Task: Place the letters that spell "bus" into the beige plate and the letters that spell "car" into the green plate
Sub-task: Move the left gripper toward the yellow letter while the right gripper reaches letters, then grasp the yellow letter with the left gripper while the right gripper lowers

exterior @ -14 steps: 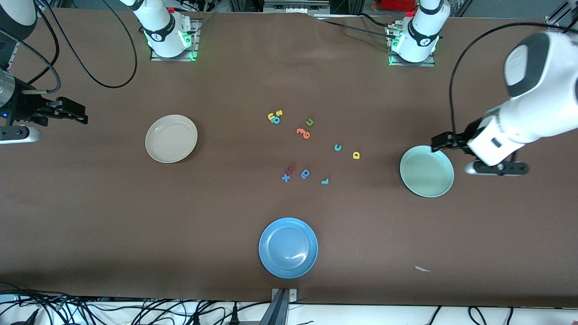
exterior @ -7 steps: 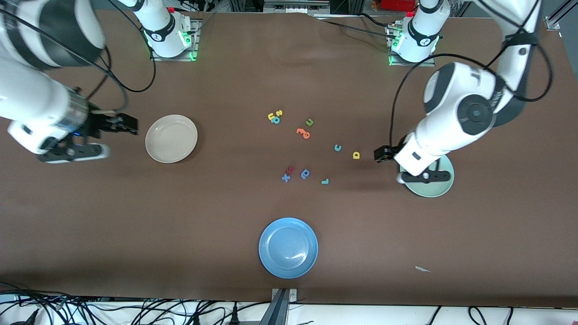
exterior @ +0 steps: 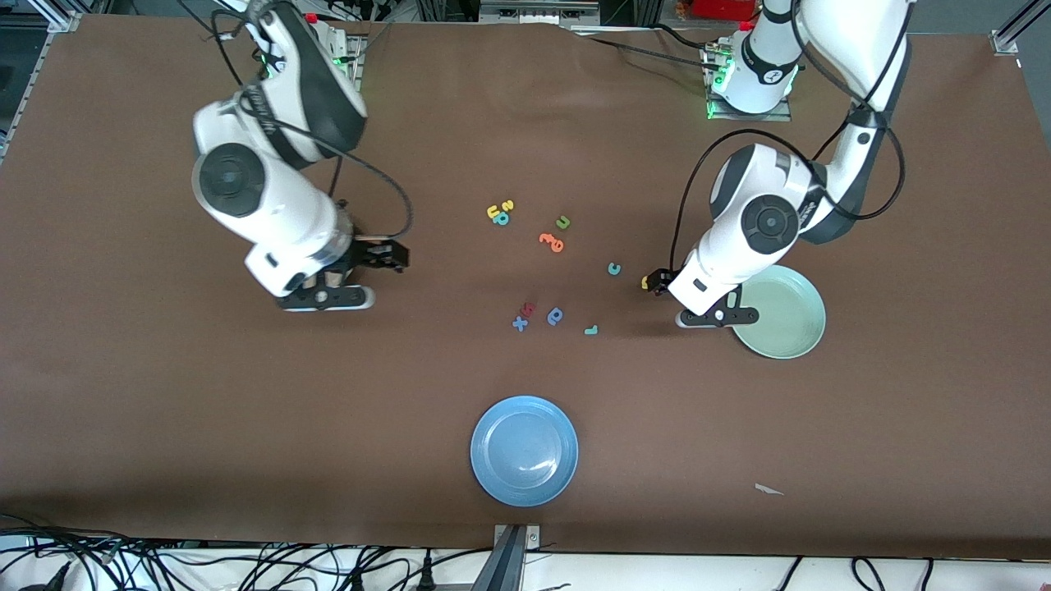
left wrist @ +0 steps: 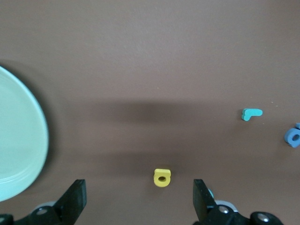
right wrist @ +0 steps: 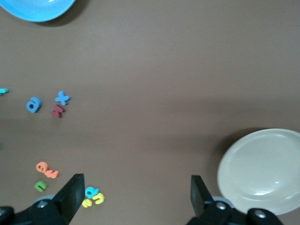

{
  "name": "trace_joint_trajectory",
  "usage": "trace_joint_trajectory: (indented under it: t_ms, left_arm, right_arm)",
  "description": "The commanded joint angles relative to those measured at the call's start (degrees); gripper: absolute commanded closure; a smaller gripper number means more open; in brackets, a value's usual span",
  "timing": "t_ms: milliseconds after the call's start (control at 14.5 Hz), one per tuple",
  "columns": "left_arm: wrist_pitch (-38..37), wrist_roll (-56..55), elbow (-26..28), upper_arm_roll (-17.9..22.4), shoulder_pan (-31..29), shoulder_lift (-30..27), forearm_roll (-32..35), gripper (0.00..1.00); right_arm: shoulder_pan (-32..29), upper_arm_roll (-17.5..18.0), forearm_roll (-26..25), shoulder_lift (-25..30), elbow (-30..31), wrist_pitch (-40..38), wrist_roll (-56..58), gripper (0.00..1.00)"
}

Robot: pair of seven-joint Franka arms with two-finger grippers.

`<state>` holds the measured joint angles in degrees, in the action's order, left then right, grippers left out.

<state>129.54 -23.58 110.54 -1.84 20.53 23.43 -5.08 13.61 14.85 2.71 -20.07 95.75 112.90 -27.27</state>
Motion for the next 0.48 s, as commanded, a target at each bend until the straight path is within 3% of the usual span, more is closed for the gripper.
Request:
trace_joint_trajectory:
  t_ms: [0,277,415]
  left_arm:
    - [7.5,-5.4,3.6,0.4,2.9,1.0,1.5,0.0]
    - [14.8,-5.6,7.7,0.4,4.0,2.3,4.5,0.0]
    - [15.5,-5.5,8.1,0.4,4.1,2.9,5.6,0.0]
  right_arm:
    - [-1.4,5.1,-2.8,0.8,5.3,5.4,-6.0,0.0]
    - [-1.4,10.7,-7.5,-0.4,16.2,20.2,-16.1,0.0]
    - [-1.1,12.2,-12.0,-3.6,17.4,23.1,-21.4,0.0]
